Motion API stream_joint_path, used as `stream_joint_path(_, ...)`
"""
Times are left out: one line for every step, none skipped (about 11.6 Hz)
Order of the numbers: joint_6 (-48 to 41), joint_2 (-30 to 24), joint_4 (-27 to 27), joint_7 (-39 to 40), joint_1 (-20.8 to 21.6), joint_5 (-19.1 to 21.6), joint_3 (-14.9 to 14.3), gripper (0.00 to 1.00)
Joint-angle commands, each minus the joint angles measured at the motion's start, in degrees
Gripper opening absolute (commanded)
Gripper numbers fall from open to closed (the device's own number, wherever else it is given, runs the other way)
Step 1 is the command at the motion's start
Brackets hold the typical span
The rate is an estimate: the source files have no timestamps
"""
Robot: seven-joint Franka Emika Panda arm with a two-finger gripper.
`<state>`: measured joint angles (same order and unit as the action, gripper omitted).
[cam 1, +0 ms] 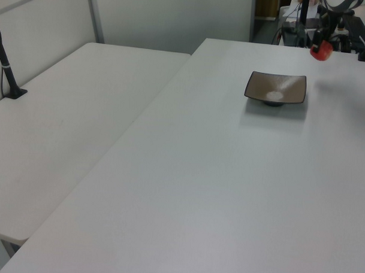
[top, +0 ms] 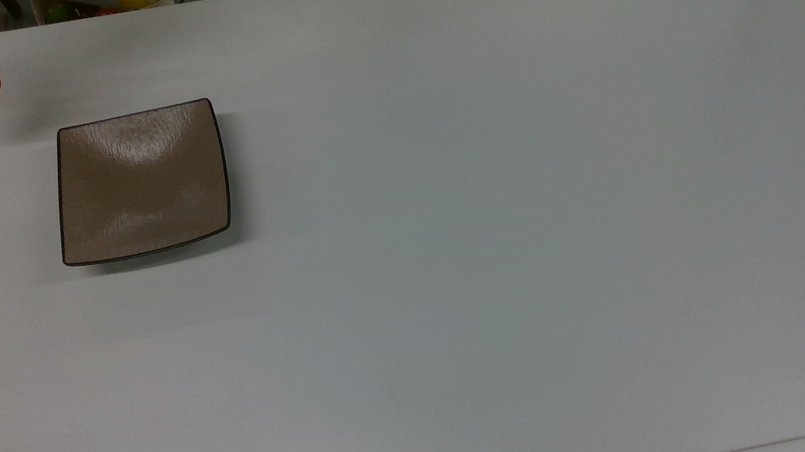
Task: Apples placed on a ceramic plate
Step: 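Carry the apple over the brown plate and lower it onto it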
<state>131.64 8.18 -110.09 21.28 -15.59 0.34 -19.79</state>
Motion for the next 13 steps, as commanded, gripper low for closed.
stream_joint_path(0.63, 0.0, 1.1, -6.31, 3.72, 1.15, 2.37, 0.48)
stream_joint_path(0.72, 0.61, 1.97, -9.56, 4.51, 1.15, 4.31, 0.5)
stream_joint_path(0.81, 1.4, 2.94, -12.73, 5.39, 1.06, 5.98, 0.5)
stream_joint_path(0.98, 2.36, 3.56, -15.28, 6.44, 0.98, 7.13, 0.5)
stream_joint_path(1.07, 3.07, 3.83, -17.13, 7.32, 0.28, 8.27, 0.5)
stream_joint_path(1.07, 3.86, 3.83, -18.2, 7.94, 0.01, 8.63, 0.5)
stream_joint_path(0.98, 4.82, 3.83, -18.21, 8.03, -0.08, 8.63, 0.51)
stream_joint_path(0.81, 5.7, 3.74, -18.29, 8.12, -0.69, 8.72, 0.61)
stream_joint_path(0.63, 6.15, 3.65, -18.29, 8.47, -1.3, 8.72, 0.93)
stream_joint_path(0.46, 6.33, 3.65, -18.38, 8.47, -1.31, 8.72, 1.0)
stream_joint_path(0.46, 6.59, 3.74, -18.3, 8.56, -1.31, 8.72, 1.0)
stream_joint_path(0.46, 6.59, 3.74, -18.29, 8.47, -1.4, 8.72, 1.0)
stream_joint_path(0.46, 6.5, 3.83, -18.38, 8.47, -1.31, 8.72, 1.0)
